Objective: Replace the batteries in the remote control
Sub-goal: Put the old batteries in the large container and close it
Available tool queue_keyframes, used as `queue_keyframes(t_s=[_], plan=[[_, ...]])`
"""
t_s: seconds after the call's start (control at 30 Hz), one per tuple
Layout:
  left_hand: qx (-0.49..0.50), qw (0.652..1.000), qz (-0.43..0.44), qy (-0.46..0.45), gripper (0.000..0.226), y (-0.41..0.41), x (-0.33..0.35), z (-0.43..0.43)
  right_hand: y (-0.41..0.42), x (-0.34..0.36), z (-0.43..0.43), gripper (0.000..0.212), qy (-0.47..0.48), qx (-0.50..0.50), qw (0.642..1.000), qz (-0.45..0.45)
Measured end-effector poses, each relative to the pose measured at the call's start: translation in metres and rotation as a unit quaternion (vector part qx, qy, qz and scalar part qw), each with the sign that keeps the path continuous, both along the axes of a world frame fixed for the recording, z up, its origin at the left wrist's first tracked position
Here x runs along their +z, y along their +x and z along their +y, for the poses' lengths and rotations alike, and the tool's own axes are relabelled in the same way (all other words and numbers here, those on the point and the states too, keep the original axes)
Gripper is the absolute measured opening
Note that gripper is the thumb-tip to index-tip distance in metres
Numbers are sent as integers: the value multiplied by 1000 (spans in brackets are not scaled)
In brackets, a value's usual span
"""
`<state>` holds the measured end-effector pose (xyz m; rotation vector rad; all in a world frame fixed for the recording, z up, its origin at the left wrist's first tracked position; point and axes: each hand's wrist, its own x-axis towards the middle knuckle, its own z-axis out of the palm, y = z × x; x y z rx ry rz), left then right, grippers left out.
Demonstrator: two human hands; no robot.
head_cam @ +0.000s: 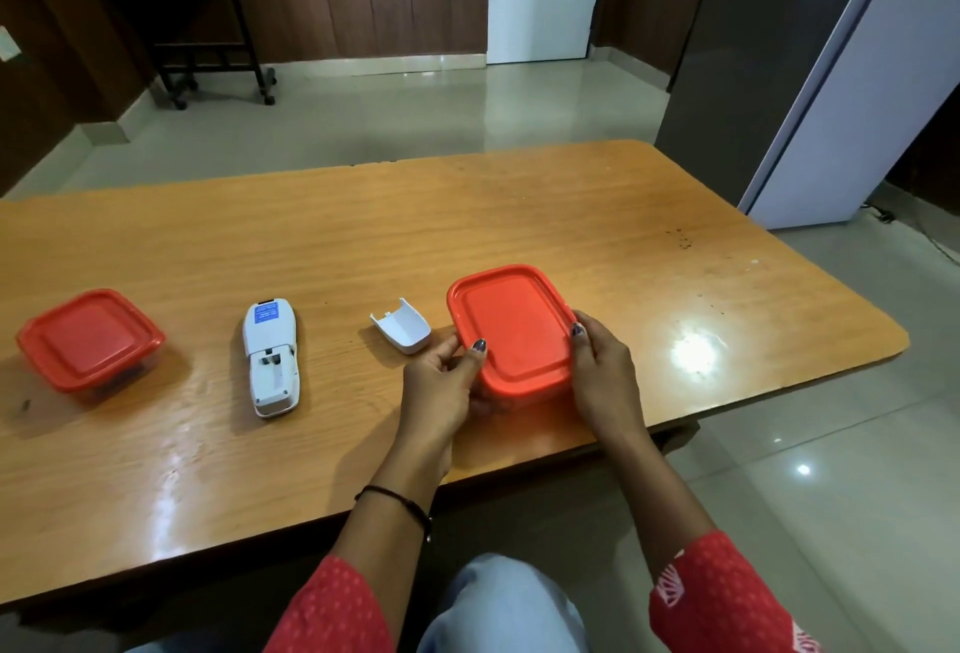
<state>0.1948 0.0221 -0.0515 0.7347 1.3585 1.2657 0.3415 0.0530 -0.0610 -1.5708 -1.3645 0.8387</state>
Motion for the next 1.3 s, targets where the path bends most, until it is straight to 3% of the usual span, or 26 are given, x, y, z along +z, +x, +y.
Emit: queue_keyframes(t_s=[0.13,0.27,0.33,0.4,0.53,0.6,0.7,0.83,0.93,1.0,1.13,1.23,1.3], plan=[[12,999,33,20,43,6,6,-6,-7,1,-10,37,24,-43,997,52],[8,997,39,59,46,-1,17,-19,-2,12,-27,32,-15,-40,983,179],[-11,996,40,78,46,-7,24,-25,3,27,-31,46,-66,4,969,239],[-12,993,64,102,46,-11,29,-33,4,39,-34,56,-103,51,968,225],[28,984,129,117,36,-20,44,-30,-4,49,-38,67,-45,55,988,140],[19,991,92,94,32,-21,52,-26,-8,50,-42,73,-23,58,992,113],[32,997,13,62,35,-19,61,-28,-17,51,-54,69,-11,76,993,91],[91,989,73,86,50,-12,67,-44,-24,55,-67,60,24,53,996,61],[128,981,89,114,56,-6,69,-57,-23,62,-74,66,10,54,995,85],[160,975,80,129,56,1,71,-63,-25,67,-81,78,-29,60,987,149],[177,972,38,149,45,21,76,-76,-23,78,-92,58,-64,22,962,265],[129,979,30,155,39,22,92,-86,-9,79,-93,66,-14,-42,977,209],[83,982,80,148,41,8,110,-86,2,85,-96,65,21,-42,987,152]])
